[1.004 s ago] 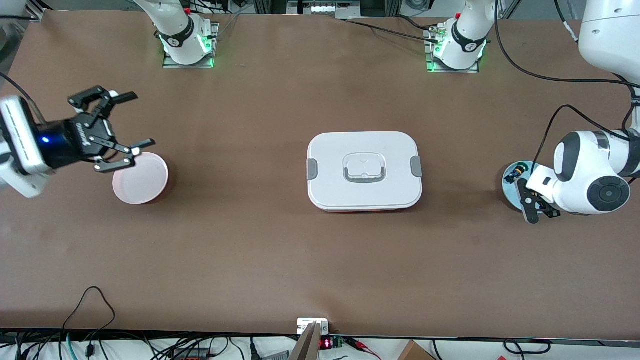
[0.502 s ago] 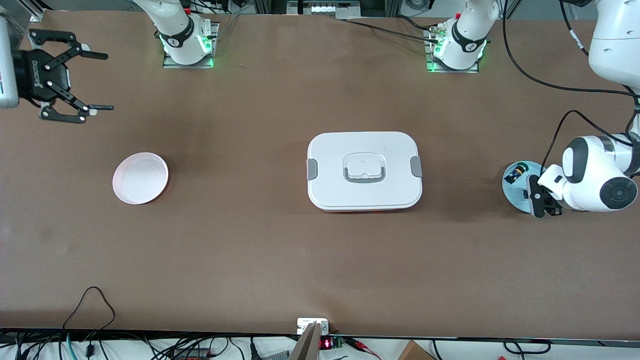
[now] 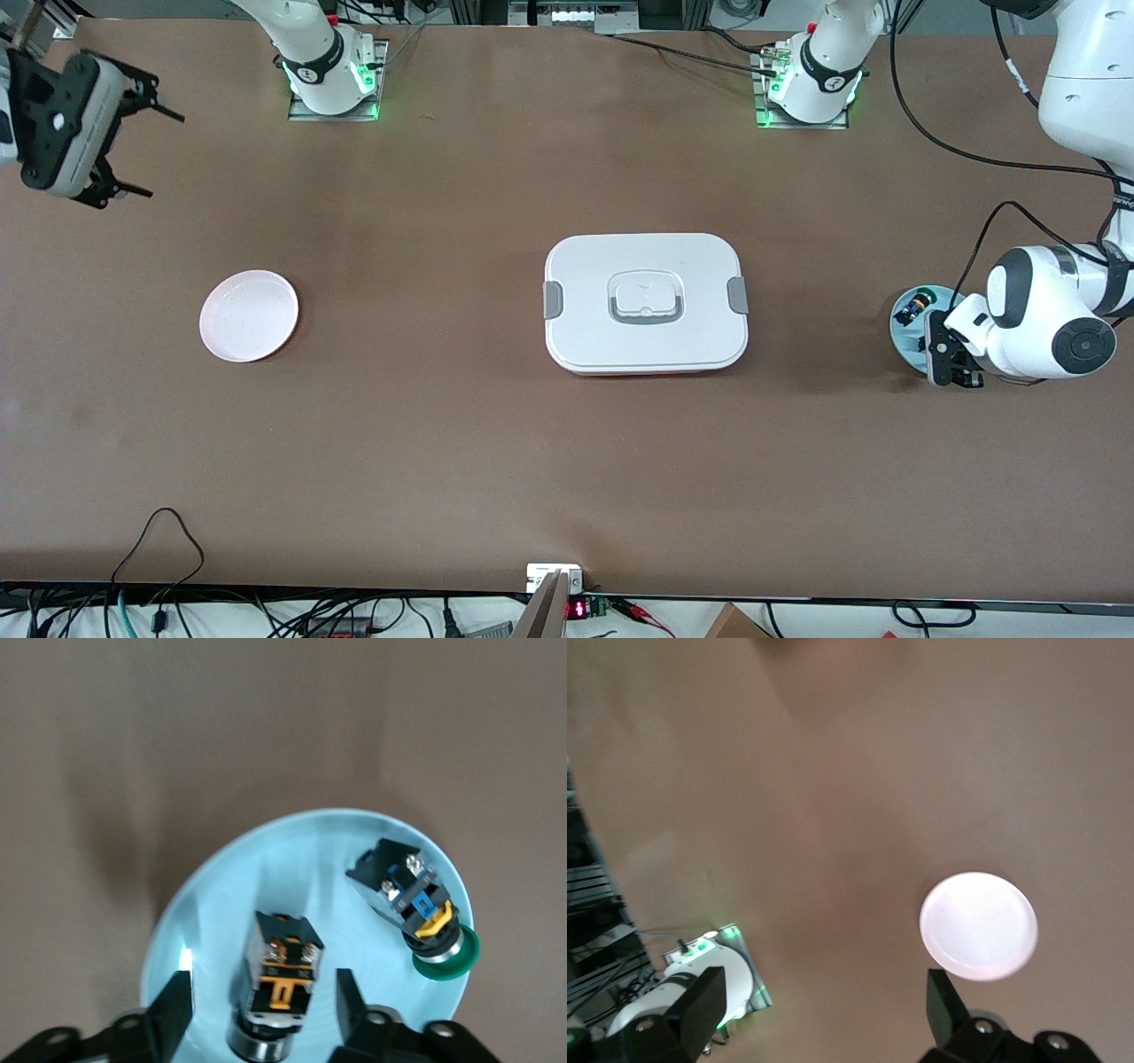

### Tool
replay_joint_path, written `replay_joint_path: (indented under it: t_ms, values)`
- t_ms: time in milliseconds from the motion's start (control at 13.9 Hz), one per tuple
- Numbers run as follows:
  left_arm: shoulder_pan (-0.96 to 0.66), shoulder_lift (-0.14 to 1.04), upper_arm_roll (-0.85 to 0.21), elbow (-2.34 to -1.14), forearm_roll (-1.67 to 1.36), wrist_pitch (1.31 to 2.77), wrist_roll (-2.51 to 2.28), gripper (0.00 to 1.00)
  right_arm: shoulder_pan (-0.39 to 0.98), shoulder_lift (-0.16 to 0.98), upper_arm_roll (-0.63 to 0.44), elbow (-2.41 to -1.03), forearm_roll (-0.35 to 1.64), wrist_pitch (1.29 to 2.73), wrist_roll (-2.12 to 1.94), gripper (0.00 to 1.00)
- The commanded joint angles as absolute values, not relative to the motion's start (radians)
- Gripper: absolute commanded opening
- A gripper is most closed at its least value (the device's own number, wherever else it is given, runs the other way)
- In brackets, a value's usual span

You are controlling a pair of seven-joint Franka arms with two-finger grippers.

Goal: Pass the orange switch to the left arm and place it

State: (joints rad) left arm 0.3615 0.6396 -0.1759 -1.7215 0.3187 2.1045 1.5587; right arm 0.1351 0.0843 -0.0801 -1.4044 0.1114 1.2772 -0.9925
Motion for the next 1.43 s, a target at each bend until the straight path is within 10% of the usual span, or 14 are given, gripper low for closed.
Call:
replay_joint_path:
  t_ms: [0,359,1004,1363]
  values:
    - [0.397,0.562,-0.221,-1.710,0.298,2.007,1.600,1.00,0.193,0.048,-0.095,-1.523,-0.006,1.417,-0.933,1.00]
    - [0.384,0.469,-0.225,-1.542,0.198,1.697,1.423,1.00,0.189,0.041,-0.095,-1.660,-0.094,1.721,-0.702,1.00]
    - [0.312,0.356,-0.376,-1.330,0.103,1.315,0.412,1.00,0.187,0.032,-0.077,-1.683,-0.033,1.677,-0.197,1.00]
    - [0.104,0.125,-0.158,-1.531,0.028,1.455,0.093,1.00,0.166,0.026,-0.084,-1.661,0.020,1.620,-0.155,1.00]
